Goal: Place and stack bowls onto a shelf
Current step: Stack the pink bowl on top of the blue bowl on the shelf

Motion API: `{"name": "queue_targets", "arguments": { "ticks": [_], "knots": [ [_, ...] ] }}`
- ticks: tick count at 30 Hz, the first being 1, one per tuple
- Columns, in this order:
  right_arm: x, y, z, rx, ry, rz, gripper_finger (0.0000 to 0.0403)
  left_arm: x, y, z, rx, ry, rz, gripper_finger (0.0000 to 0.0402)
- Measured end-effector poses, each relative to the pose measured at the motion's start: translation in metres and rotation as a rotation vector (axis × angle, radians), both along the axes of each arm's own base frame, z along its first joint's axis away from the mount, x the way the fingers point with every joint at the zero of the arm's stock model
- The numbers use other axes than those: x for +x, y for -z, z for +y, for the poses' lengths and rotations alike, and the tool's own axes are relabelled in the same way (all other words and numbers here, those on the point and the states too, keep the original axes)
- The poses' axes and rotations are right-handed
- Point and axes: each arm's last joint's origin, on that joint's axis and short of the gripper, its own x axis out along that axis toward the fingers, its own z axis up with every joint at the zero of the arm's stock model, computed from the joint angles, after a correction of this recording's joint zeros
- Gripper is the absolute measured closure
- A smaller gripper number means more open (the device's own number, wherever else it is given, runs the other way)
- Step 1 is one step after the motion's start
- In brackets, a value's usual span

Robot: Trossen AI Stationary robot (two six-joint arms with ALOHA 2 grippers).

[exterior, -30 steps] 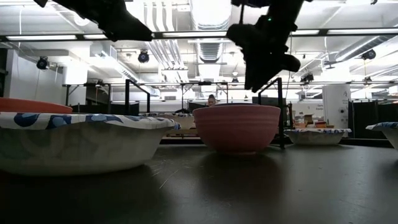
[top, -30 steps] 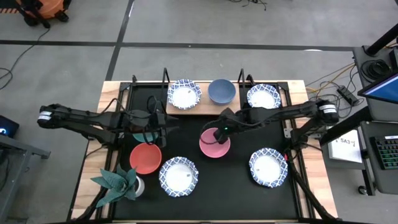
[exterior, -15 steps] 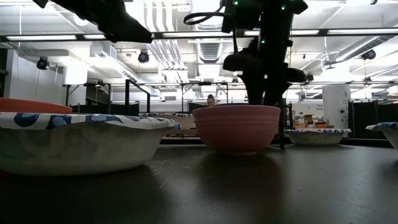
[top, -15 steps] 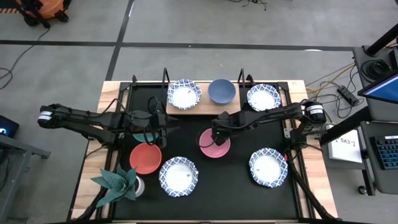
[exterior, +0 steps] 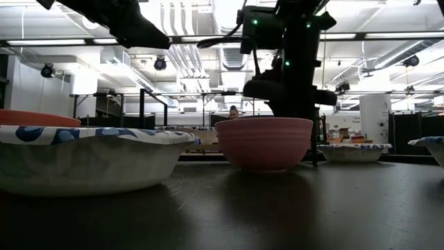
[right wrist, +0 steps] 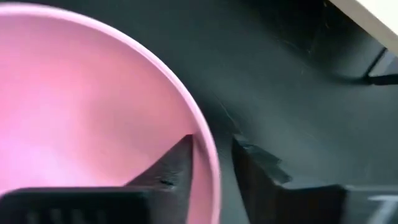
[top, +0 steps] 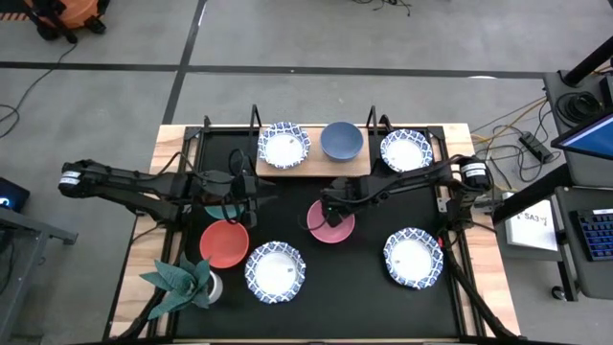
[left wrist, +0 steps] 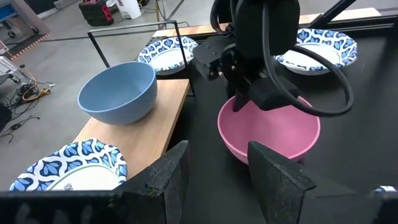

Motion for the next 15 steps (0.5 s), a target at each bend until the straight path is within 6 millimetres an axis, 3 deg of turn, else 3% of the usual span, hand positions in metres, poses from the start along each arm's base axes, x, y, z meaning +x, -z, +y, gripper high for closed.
{"name": "queue_targets", "arguments": {
  "ticks": [4, 10, 15],
  "knots": [
    [0.001, -0.003, 0.0, 0.002, -0.003, -0.021, 0.0383, 0.0, 0.0, 0.0, 0.0, 0.0, 0.0, 0.0255],
    [0.006, -0.011, 0.001, 0.036, -0.059, -0.045, 0.0393, 0.0, 0.0, 0.0, 0.0, 0.0, 0.0, 0.0255],
    [0.015, -0.037, -0.004, 0.084, -0.162, -0.112, 0.0394, 0.0, 0.0, 0.0, 0.0, 0.0, 0.0, 0.0255]
  ]
}}
